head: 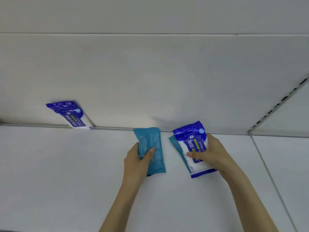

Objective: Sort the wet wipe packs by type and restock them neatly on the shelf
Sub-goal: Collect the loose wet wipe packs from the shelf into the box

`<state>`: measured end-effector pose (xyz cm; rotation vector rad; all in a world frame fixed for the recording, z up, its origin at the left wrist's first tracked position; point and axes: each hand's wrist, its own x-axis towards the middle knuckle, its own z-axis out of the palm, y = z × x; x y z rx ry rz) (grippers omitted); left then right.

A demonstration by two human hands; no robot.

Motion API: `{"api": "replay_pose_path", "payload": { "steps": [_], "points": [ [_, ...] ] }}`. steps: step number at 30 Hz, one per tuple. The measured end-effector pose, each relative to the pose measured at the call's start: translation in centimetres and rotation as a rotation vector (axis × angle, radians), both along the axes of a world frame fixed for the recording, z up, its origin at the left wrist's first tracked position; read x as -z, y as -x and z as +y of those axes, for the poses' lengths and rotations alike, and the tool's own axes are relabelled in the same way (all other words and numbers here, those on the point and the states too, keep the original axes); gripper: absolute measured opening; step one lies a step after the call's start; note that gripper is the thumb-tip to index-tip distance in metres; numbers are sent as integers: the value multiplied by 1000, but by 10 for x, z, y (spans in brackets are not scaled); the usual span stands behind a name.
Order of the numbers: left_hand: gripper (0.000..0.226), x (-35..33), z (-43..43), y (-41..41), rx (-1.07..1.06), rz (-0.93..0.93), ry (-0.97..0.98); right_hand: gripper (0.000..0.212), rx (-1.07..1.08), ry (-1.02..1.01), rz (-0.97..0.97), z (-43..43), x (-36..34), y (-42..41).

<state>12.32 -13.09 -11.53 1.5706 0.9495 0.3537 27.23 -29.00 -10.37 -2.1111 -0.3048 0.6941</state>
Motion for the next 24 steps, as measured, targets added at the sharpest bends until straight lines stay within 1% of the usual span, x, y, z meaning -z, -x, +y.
{"api": "replay_pose_path", "payload": {
  "steps": [2,3,7,9,11,13,17,19,21,24],
  "points": [
    [10,-1,22,23,-111,-27,-23,53,-33,-72,24,21,6,15],
    [12,-2,34,34,-166,-47,-47,49,-48,-115,40,33,7,23],
    [13,-9,84,81,-386,-204,-40,24,-20,-290,89,77,9,60],
    [13,-10,113,98,-450,-255,-62,16,16,-345,95,98,7,76],
    [18,-9,144,104,-457,-270,-104,13,59,-390,133,116,5,92],
    [28,-5,175,98,-431,-291,-128,13,110,-427,173,130,4,107],
    [39,0,213,72,-294,-329,-109,19,255,-458,222,147,1,133],
    [36,7,222,65,-262,-333,-107,21,315,-451,229,153,-2,145],
    [36,14,229,63,-231,-311,-118,17,365,-433,216,158,-1,156],
    [37,20,235,60,-191,-231,-186,14,432,-435,185,164,0,171]
  ]
}}
